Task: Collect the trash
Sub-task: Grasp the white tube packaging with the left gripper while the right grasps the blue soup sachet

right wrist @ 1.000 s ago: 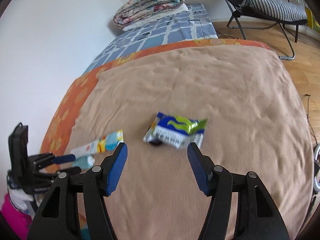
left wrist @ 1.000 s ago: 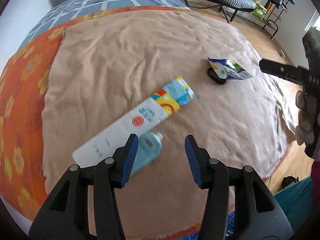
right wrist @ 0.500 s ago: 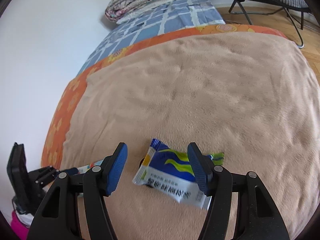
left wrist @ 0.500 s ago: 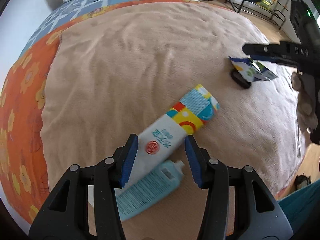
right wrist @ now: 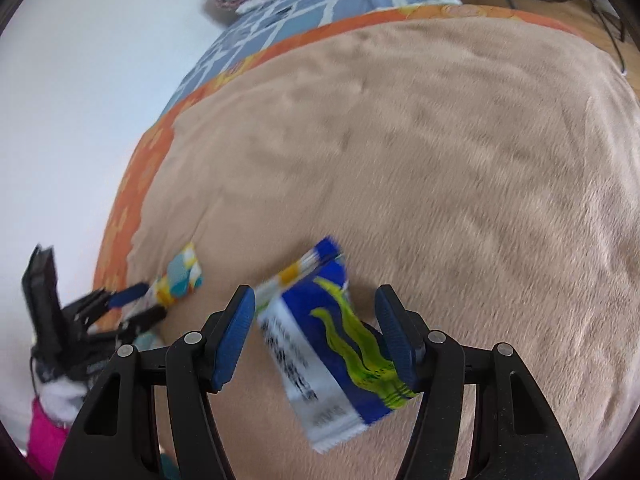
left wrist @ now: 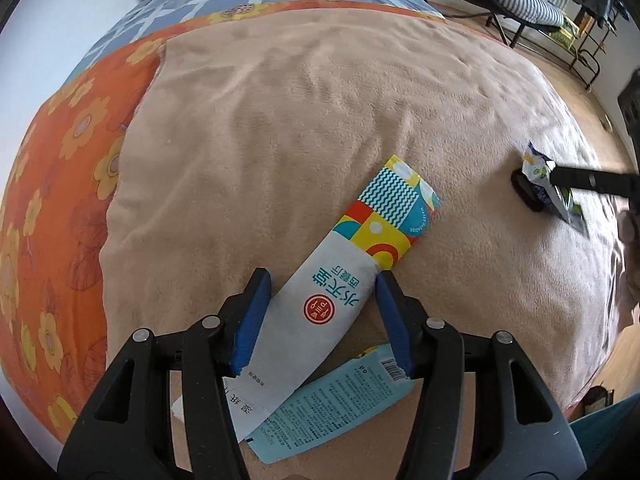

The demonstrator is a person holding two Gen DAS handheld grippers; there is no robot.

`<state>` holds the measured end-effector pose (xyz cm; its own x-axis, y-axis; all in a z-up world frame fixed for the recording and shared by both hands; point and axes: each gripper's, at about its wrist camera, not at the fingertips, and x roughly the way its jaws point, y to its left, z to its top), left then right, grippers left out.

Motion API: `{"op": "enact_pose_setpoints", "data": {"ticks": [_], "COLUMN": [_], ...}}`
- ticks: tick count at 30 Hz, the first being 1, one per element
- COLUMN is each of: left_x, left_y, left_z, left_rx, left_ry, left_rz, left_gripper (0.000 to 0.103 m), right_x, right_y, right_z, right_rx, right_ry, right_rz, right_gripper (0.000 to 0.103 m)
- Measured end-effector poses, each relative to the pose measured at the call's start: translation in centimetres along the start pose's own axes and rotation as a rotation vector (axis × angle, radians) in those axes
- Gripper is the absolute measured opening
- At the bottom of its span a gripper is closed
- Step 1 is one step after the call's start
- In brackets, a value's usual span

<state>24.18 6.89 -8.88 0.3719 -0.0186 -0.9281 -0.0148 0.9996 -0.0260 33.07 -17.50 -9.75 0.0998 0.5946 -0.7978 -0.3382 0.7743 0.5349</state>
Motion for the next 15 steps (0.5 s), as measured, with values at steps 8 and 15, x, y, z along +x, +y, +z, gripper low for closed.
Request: {"op": "enact_pose_setpoints", "data": {"ticks": [8,15], "left_x": [0.2,0.2], "left_y": [-0.5,0.0], "left_z": [-0.3,-0.2], "left_rx": [0.044,0.03], "left_ry": [0.001,0.001], "left_rz": [0.026,0.002], "left_gripper": [0.056,0.049], "right_x": [0.4,0.8], "right_y": [2.5,2.4], "right_z": [-1.8,-2.1], "right_rx": [-0.148,-0.139], "right_ry": [0.004,-0.026], "right_rz": [-0.191,-0.208], "right_gripper": [0.062,0.058]}}
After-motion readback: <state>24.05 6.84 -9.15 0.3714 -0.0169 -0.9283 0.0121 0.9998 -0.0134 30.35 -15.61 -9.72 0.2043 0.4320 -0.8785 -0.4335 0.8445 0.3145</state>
